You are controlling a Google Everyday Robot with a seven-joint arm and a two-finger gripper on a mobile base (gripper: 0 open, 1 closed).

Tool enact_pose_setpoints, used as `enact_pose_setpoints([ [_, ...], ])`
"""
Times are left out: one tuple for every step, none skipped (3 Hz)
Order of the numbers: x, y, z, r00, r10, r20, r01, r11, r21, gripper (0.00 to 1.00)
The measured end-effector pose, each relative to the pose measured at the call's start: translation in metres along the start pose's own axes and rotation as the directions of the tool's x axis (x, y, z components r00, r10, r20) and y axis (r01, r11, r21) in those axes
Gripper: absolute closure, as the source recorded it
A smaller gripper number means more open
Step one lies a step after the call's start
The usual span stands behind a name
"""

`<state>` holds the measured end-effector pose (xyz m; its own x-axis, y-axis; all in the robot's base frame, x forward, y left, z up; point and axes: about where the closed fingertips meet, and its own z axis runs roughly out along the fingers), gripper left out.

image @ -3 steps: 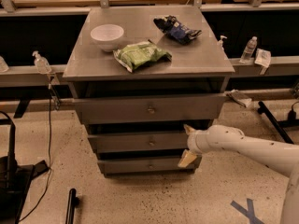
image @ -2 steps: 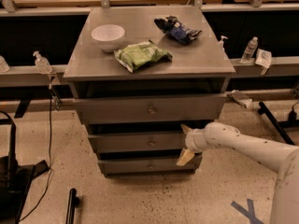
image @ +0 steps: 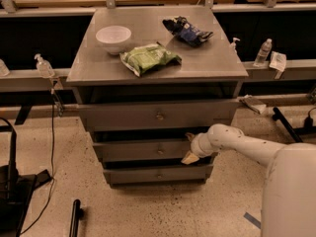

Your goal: Open middle drawer

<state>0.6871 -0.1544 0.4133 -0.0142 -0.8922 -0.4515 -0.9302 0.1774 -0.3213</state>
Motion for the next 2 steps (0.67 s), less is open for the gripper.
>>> enact_pose_setpoints([
  [0.0025,0.0007,0.0025,1.000,0.009,-0.005,-0.009,0.9999,-0.010,0.62],
  [0.0006,-0.0006,-0.0009,1.000,0.009,-0.005,-0.009,0.9999,-0.010,0.55],
])
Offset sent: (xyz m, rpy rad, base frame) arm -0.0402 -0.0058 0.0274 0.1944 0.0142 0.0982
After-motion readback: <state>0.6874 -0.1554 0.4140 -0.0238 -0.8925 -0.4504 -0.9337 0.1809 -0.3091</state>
